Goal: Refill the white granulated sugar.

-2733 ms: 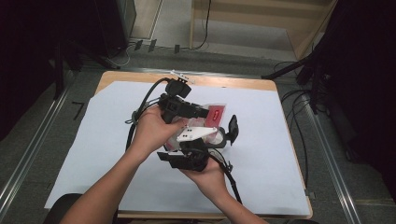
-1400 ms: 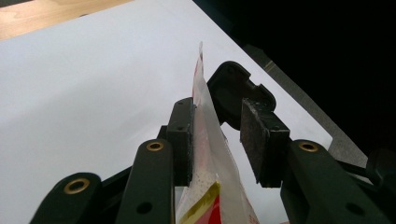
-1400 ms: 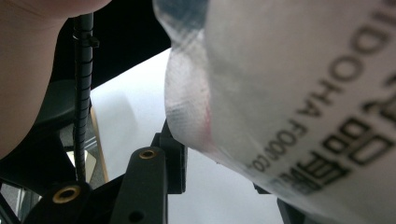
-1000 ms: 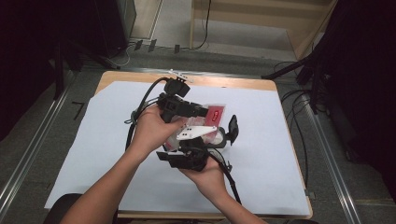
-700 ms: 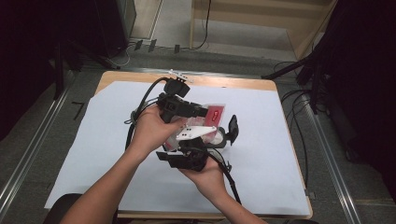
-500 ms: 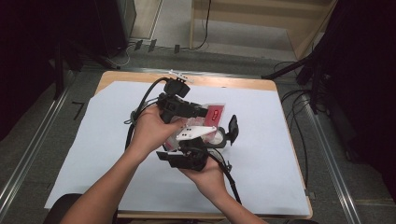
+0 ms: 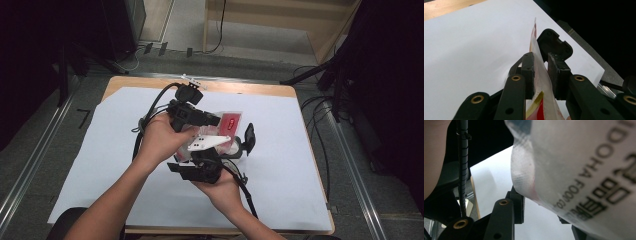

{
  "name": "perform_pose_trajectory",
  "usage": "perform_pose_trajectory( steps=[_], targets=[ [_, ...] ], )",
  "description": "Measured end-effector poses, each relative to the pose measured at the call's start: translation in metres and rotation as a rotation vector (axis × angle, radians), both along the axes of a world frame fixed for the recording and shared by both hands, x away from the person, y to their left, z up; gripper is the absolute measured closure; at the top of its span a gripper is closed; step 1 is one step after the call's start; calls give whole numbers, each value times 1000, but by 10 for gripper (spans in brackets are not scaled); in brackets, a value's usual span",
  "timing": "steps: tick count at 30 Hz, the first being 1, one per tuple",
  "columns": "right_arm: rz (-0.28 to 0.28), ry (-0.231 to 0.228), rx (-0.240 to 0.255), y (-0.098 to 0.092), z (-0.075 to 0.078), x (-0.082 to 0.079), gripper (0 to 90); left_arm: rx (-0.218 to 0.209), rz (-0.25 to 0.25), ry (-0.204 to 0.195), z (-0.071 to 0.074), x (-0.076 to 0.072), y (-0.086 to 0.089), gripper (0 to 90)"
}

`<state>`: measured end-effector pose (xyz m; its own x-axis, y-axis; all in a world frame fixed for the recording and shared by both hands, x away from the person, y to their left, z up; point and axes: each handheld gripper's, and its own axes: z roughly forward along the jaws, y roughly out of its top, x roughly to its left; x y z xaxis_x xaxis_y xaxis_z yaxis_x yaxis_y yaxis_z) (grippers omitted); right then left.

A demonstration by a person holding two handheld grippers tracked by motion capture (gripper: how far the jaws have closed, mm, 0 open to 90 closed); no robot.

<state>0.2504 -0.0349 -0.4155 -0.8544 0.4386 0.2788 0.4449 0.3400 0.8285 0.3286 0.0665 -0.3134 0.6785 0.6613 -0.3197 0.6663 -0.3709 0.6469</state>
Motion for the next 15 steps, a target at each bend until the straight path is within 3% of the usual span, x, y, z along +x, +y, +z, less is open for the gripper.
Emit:
perform_pose_trajectory(
  steps=[6,15],
  targets=[
    [-1,12,16,0,3,1,650,-19,8,-8,3,2,1,738],
    [-1,31,22,0,0,4,647,-5,9,-5,-1,4,-1,736]
  ],
)
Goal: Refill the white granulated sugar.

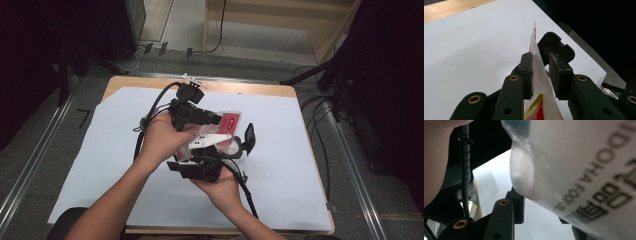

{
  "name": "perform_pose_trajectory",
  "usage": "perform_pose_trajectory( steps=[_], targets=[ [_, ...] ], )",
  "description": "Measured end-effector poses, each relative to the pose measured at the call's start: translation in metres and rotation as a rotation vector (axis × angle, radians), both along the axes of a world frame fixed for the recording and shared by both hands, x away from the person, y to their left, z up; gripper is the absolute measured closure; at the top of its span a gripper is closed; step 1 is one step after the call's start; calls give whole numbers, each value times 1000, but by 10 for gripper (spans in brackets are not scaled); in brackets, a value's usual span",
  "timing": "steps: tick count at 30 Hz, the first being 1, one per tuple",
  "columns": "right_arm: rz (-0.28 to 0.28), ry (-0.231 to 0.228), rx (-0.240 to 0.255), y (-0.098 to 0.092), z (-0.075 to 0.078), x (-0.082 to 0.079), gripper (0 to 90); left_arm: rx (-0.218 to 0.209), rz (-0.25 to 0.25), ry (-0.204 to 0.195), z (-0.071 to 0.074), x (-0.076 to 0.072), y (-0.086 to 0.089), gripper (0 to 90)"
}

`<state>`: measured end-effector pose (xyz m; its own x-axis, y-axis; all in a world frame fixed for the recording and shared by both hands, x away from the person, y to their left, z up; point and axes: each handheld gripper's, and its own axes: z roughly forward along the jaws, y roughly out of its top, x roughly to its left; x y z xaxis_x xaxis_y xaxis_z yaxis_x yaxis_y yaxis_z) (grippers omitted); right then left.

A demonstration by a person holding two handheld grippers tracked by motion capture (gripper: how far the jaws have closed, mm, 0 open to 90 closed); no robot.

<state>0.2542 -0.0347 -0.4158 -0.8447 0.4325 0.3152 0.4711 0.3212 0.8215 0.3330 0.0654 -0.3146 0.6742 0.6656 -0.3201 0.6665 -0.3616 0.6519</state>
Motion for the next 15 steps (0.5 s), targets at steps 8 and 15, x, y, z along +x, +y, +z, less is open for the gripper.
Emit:
perform_pose_trajectory(
  steps=[8,15],
  targets=[
    [-15,-14,-14,1,2,0,649,10,-7,11,1,4,-2,736],
    [-21,-20,3,-2,4,0,649,45,-25,3,6,4,-9,734]
  ],
)
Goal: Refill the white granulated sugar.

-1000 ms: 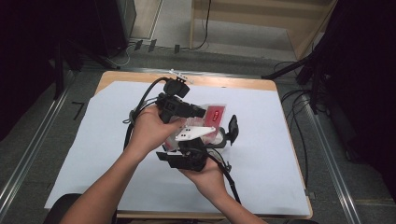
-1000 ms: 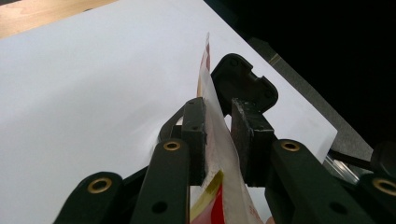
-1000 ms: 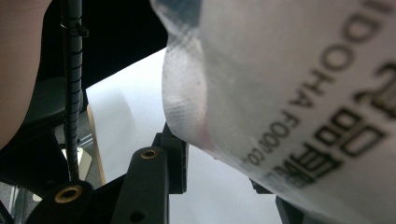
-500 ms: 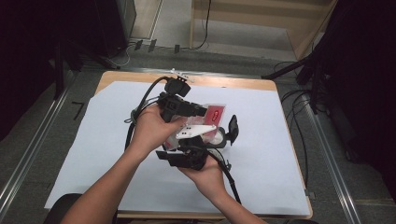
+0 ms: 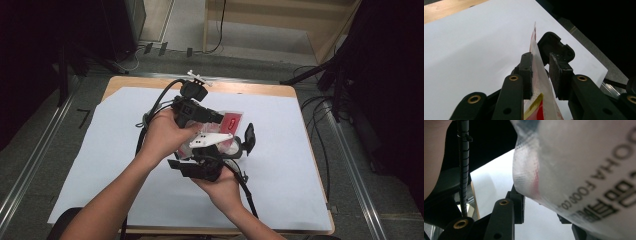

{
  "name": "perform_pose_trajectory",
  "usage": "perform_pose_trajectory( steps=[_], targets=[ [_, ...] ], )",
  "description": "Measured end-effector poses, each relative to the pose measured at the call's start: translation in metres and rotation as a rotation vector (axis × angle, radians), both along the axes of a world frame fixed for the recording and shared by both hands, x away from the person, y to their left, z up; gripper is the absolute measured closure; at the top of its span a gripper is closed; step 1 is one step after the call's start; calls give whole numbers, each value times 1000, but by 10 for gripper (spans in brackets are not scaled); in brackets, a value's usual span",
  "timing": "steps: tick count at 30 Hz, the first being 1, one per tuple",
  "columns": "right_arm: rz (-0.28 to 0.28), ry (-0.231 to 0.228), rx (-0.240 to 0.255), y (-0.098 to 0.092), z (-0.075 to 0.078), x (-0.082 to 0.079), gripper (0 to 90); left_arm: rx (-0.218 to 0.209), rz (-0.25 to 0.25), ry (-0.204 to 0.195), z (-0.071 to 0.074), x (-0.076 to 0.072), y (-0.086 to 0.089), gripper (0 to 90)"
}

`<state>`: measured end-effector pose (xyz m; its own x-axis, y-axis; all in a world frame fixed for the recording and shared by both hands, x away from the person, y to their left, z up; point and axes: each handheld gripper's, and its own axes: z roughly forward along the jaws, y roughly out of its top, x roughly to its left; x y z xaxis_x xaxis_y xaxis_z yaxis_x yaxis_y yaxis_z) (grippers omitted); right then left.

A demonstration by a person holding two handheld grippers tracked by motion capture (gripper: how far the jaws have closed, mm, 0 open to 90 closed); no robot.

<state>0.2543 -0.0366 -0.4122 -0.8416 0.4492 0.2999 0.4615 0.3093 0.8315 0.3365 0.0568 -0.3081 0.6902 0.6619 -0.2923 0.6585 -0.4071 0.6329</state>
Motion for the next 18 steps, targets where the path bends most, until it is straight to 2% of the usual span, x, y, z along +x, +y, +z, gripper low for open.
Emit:
perform_pose_trajectory(
  steps=[18],
  targets=[
    [-3,-20,-2,3,-3,-4,634,29,-10,18,0,0,3,737]
  ],
)
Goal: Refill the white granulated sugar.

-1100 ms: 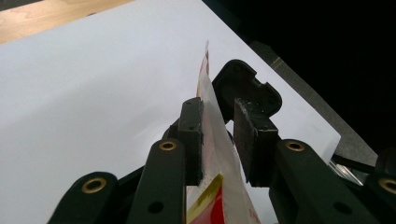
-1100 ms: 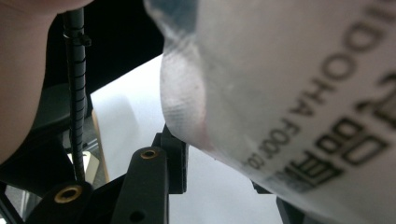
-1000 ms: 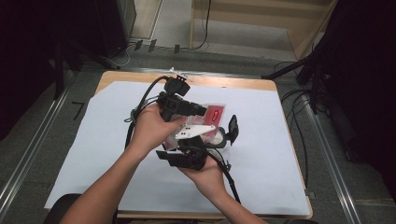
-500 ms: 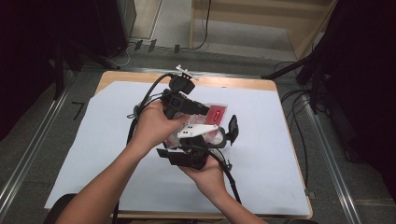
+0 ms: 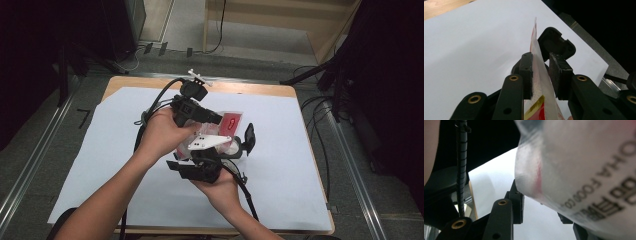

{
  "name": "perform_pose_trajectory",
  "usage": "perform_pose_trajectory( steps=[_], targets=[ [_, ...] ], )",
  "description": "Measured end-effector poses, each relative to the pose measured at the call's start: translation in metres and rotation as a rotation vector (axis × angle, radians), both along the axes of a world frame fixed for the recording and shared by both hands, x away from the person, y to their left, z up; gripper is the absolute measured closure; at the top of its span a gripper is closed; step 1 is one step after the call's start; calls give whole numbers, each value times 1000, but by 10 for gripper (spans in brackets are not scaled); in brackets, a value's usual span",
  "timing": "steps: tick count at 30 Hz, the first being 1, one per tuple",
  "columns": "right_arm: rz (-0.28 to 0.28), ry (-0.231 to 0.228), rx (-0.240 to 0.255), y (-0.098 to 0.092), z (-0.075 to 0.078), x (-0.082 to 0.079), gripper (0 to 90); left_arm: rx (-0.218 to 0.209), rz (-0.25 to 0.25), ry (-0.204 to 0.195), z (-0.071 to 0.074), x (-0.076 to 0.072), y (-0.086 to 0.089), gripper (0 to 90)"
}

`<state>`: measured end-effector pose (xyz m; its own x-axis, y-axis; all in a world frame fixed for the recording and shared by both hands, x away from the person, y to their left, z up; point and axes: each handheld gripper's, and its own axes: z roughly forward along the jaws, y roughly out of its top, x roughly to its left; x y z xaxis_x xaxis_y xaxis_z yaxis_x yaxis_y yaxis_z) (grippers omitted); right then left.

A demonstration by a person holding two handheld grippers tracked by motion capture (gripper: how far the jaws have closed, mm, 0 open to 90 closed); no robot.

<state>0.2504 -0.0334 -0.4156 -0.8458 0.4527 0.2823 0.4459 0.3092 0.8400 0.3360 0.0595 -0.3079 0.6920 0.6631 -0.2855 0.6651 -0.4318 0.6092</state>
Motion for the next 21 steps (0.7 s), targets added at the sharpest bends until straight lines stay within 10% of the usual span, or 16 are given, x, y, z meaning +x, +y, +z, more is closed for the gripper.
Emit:
perform_pose_trajectory(
  steps=[11,21],
  targets=[
    [19,-20,-35,10,-12,-8,589,-70,-1,59,-12,-6,23,729],
    [44,-39,-51,14,-20,-12,577,-41,-46,75,-15,-9,30,715]
  ],
)
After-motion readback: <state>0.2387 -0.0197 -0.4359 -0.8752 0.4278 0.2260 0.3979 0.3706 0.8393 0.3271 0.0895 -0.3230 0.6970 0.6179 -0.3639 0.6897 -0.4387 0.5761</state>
